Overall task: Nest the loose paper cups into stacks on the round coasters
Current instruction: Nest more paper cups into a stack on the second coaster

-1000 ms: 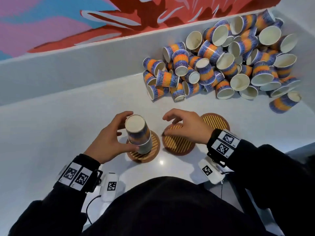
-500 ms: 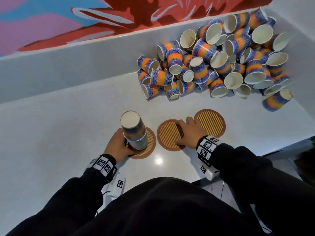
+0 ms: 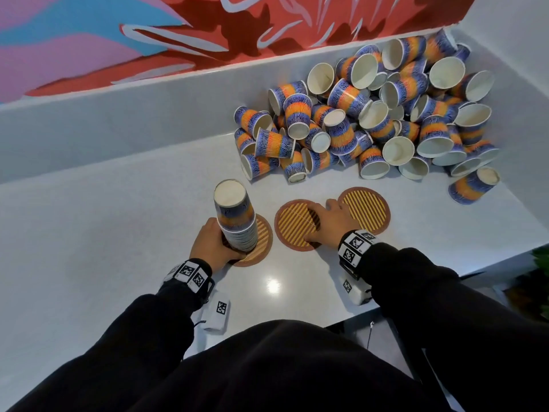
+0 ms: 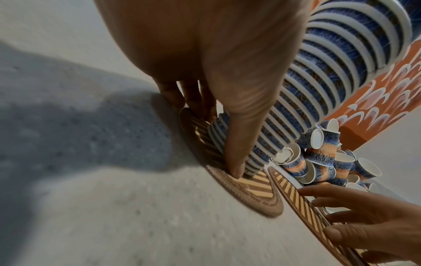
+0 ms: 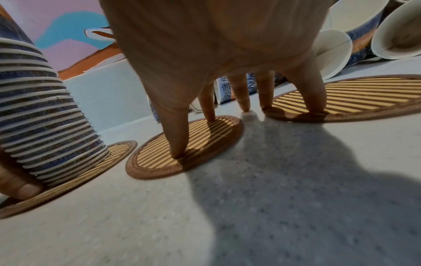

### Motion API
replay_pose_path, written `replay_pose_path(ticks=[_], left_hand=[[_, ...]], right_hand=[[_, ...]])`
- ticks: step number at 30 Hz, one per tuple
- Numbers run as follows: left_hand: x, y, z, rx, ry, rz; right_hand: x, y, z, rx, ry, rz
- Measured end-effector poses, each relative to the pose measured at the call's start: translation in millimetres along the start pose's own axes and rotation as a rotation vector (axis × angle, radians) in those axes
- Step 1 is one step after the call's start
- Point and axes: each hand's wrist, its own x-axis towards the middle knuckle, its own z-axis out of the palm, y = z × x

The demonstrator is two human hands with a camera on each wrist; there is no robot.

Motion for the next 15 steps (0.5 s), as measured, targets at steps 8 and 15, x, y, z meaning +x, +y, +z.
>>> replay_pose_path(ticks=[8, 15], left_hand=[[-4.3, 12.6, 2.3, 0.039, 0.027, -0.019], [-5.1, 13.0, 4.1, 0.026, 0.029, -0.063]], right_hand=[[-0.6, 11.3, -2.0, 0.003, -0.003, -0.029], [-2.5, 16.6, -5.6, -0.004, -0.006, -0.042]])
